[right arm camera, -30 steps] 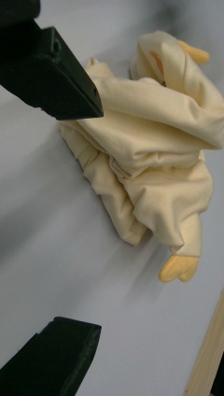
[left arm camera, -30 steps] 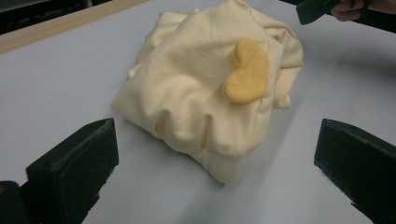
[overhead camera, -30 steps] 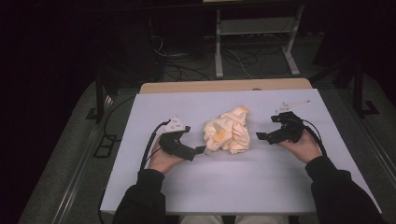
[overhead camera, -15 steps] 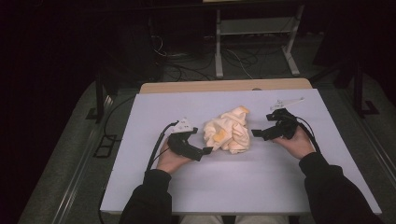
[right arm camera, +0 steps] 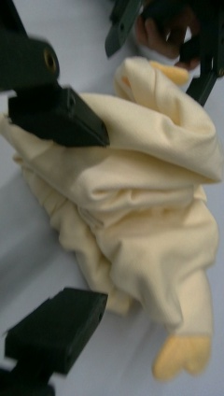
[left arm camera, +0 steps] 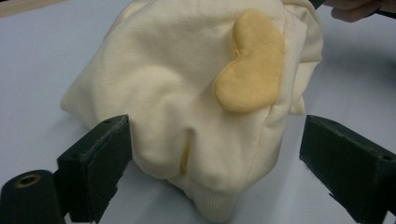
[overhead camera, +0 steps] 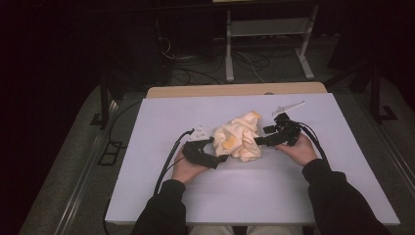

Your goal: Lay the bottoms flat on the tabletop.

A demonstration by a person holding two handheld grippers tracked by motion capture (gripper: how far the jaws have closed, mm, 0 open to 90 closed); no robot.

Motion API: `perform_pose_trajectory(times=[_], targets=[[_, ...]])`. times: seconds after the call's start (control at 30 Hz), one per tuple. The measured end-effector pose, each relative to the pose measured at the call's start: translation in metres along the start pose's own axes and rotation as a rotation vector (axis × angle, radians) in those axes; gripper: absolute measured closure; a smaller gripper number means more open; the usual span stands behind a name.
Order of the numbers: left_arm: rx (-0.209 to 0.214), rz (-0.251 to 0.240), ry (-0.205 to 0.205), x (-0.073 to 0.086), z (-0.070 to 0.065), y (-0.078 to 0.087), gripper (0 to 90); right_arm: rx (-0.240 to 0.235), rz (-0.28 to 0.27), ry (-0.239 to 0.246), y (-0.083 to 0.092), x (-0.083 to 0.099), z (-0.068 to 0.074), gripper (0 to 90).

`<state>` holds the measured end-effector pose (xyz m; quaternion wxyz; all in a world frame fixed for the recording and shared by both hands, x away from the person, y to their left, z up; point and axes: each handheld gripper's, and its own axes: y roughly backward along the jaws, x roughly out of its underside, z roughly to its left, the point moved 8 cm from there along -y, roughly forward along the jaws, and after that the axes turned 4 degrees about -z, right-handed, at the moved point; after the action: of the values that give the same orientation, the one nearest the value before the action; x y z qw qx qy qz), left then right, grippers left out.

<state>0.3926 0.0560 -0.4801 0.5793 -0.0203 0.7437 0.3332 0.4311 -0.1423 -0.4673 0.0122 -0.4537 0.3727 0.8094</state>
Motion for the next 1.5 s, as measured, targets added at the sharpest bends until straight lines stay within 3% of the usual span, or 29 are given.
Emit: perform_pose_trajectory(times=[0.07,0.1,0.13,0.17,0.2,0.23,0.3,0.33,0.4,0.53,0.6,0.67,0.8,0.97,1.27,1.4,1.5], targets=[[-0.006,0.02,-0.013,0.002,-0.002,-0.002,11.9,-0.059,0.015,-0.028,-0.002,0.002,0.004,34.8],[-0.008,0.028,-0.019,0.003,-0.002,-0.003,13.2,-0.133,0.031,-0.044,-0.002,0.005,0.01,46.4],[-0.012,0.037,-0.021,0.005,-0.003,-0.004,14.6,-0.16,0.04,-0.053,-0.003,0.006,0.012,49.8],[-0.019,0.047,-0.025,0.006,-0.003,-0.004,14.6,-0.16,0.04,-0.053,-0.003,0.006,0.012,49.8],[-0.026,0.056,-0.028,0.007,-0.003,-0.005,16.0,-0.171,0.047,-0.062,-0.003,0.007,0.013,56.4],[-0.037,0.065,-0.031,0.008,-0.002,-0.005,23.6,-0.193,0.058,-0.071,-0.004,0.008,0.017,69.6],[-0.049,0.068,-0.032,0.009,-0.001,-0.005,24.9,-0.195,0.063,-0.07,-0.004,0.009,0.018,73.1],[-0.09,0.089,-0.043,0.011,0.003,-0.004,33.6,-0.167,0.073,-0.063,-0.005,0.01,0.02,80.0],[-0.107,0.104,-0.038,0.013,0.006,-0.004,35.8,-0.159,0.068,-0.06,-0.004,0.01,0.02,80.4],[-0.16,0.173,0.014,0.021,0.015,-0.002,56.5,-0.15,0.008,-0.073,0.0,0.018,0.024,83.0],[-0.159,0.175,0.019,0.021,0.018,0.0,67.4,-0.115,0.012,-0.063,0.004,0.018,0.024,84.2],[-0.161,0.17,0.011,0.018,0.018,0.002,69.8,-0.111,0.003,-0.066,0.006,0.016,0.025,84.2],[-0.148,0.156,0.008,0.009,0.016,0.009,71.4,-0.099,0.019,-0.072,0.007,0.017,0.026,84.3],[-0.135,0.086,0.035,-0.007,0.015,0.021,72.8,-0.07,0.011,-0.071,0.017,0.01,0.024,84.7],[-0.132,0.061,0.022,-0.016,0.017,0.03,73.1,-0.044,-0.008,-0.052,0.027,-0.002,0.023,85.0],[-0.132,0.044,0.019,-0.023,0.017,0.035,73.2,-0.039,-0.029,-0.052,0.033,-0.01,0.024,85.3],[-0.125,0.026,0.005,-0.028,0.015,0.039,73.5,-0.033,-0.084,-0.05,0.046,-0.022,0.025,85.7]])
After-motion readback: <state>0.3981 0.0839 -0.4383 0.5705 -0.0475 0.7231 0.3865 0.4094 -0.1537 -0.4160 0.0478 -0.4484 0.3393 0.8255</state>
